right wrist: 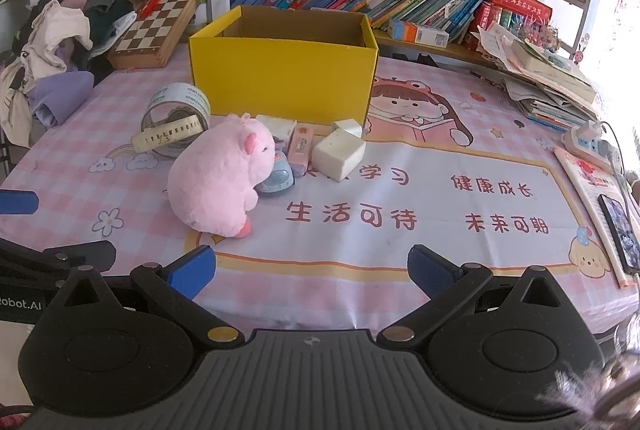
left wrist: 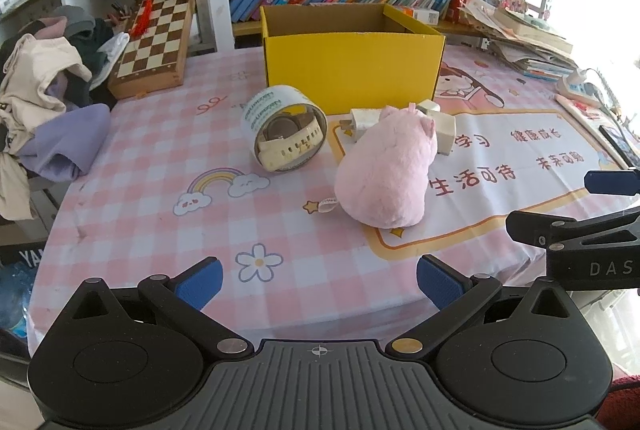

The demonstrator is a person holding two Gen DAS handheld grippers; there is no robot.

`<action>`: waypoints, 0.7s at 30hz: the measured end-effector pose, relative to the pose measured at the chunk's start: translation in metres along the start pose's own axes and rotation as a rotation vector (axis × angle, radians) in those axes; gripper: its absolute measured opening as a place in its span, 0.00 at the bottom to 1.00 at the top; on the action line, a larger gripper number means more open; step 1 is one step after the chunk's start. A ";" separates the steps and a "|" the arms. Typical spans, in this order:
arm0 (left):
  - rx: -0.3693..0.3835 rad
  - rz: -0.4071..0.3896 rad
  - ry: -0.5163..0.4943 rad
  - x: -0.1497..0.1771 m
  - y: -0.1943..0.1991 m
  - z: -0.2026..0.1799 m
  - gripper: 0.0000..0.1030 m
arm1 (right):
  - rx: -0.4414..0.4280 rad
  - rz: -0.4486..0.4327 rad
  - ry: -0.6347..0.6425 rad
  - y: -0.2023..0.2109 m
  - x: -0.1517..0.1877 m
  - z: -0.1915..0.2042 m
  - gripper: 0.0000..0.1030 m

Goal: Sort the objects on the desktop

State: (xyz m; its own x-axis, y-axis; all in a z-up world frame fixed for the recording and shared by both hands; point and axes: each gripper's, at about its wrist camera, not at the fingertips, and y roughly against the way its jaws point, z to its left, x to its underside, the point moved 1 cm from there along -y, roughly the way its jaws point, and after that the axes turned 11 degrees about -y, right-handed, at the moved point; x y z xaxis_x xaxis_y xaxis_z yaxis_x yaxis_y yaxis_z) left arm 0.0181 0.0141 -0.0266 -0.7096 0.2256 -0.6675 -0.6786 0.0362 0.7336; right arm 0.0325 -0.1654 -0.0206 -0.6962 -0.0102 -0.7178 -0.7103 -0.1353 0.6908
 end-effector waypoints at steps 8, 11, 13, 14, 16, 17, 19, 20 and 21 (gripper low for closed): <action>0.002 -0.009 -0.017 -0.003 -0.001 -0.001 1.00 | 0.006 -0.009 -0.007 0.001 -0.002 -0.001 1.00; 0.000 -0.009 -0.020 -0.006 -0.003 -0.002 1.00 | 0.005 -0.011 -0.010 0.001 -0.004 -0.002 1.00; 0.003 -0.004 -0.020 -0.008 -0.005 -0.002 1.00 | 0.003 -0.012 -0.012 0.000 -0.006 -0.003 1.00; 0.005 -0.002 -0.021 -0.009 -0.006 -0.002 1.00 | 0.002 -0.012 -0.013 -0.001 -0.007 -0.003 1.00; 0.010 -0.002 -0.021 -0.012 -0.008 -0.003 1.00 | -0.001 -0.010 -0.014 -0.003 -0.009 -0.005 1.00; 0.013 -0.002 -0.020 -0.013 -0.009 -0.004 1.00 | -0.003 -0.009 -0.014 -0.004 -0.010 -0.005 1.00; 0.018 -0.004 -0.020 -0.016 -0.011 -0.005 1.00 | -0.007 -0.006 -0.015 -0.007 -0.014 -0.007 1.00; 0.020 -0.004 -0.020 -0.017 -0.012 -0.005 1.00 | -0.009 -0.004 -0.015 -0.009 -0.016 -0.008 1.00; 0.021 -0.004 -0.019 -0.019 -0.013 -0.005 1.00 | -0.011 -0.003 -0.016 -0.010 -0.018 -0.009 1.00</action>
State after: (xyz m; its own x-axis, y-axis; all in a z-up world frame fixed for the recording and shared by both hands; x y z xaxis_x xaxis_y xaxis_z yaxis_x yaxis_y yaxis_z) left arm 0.0396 0.0042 -0.0246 -0.7027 0.2442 -0.6683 -0.6773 0.0580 0.7334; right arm 0.0531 -0.1724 -0.0157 -0.6960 0.0057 -0.7180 -0.7109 -0.1466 0.6879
